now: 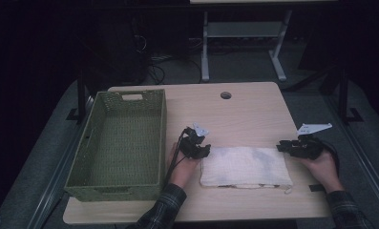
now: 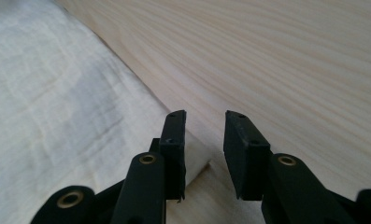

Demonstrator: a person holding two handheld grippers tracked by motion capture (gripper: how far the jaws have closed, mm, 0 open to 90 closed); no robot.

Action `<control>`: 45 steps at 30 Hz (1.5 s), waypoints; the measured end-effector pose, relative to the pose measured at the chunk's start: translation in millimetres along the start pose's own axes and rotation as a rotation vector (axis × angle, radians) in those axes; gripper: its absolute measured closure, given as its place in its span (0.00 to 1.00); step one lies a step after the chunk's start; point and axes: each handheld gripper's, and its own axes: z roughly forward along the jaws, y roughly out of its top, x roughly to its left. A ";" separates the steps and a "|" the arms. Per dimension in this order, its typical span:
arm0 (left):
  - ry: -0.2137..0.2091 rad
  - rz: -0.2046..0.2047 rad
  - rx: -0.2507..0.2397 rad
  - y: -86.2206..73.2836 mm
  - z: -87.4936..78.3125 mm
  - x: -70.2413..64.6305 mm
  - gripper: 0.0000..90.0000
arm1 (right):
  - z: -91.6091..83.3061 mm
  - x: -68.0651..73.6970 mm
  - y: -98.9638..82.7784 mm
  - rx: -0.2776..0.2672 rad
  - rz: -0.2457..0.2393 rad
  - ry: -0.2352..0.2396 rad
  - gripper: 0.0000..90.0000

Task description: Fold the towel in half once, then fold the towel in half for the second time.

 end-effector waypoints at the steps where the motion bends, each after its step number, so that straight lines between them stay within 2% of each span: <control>1: 0.003 -0.003 0.006 -1.0 2.2 2.6 0.61 | 3.0 0.2 -1.2 0.022 -0.004 -0.001 0.77; 4: 0.006 -0.005 0.018 -2.2 3.9 4.6 0.61 | 5.8 2.1 -3.0 0.046 -0.011 -0.006 0.77; 5: 0.004 -0.007 0.017 -2.6 4.7 4.9 0.61 | 6.3 1.6 -3.8 0.039 -0.019 -0.004 0.79; 11: 0.005 -0.005 0.048 -5.0 12.0 4.3 0.61 | 6.5 4.2 -4.6 0.035 -0.030 0.016 0.91; 16: 0.010 -0.007 0.052 -5.5 16.4 5.6 0.62 | 6.5 4.7 -5.0 0.034 -0.025 0.021 0.93; 20: -0.013 -0.002 0.057 -6.3 19.2 6.0 0.68 | 6.6 5.0 -4.8 0.035 -0.031 0.021 0.94; 23: -0.023 0.006 0.055 -6.2 19.6 4.3 0.78 | 6.6 4.9 -4.8 0.036 -0.032 0.024 0.94; 24: -0.049 0.014 0.055 -6.0 19.9 3.3 0.85 | 6.5 5.0 -4.9 0.035 -0.030 0.025 0.95; 26: -0.059 0.014 0.055 -6.0 20.0 3.4 0.92 | 6.5 4.9 -4.9 0.035 -0.030 0.025 0.95; 27: -0.068 0.004 0.057 -5.6 20.2 2.9 0.92 | 6.5 4.7 -4.9 0.034 -0.030 0.026 0.95; 29: -0.057 0.019 0.074 -3.0 20.1 0.9 0.96 | 6.0 5.6 -4.0 0.044 -0.033 0.020 0.96; 32: -0.062 0.011 0.073 -2.5 20.2 2.1 0.97 | 5.7 5.5 -3.6 0.046 -0.039 0.012 0.96; 33: -0.068 -0.009 0.064 -2.2 18.9 3.8 0.97 | 4.6 5.0 -2.8 0.051 -0.039 0.000 0.96; 36: -0.066 -0.019 0.041 0.2 15.2 5.1 0.97 | 3.3 3.3 -2.0 0.046 -0.037 -0.002 0.96; 39: -0.061 -0.034 -0.019 9.2 8.2 7.4 0.97 | -2.7 -0.3 2.4 0.023 -0.051 -0.020 0.96; 45: -0.056 -0.059 -0.072 16.7 3.4 10.1 0.97 | -8.9 -12.4 19.0 -0.024 -0.045 -0.064 0.97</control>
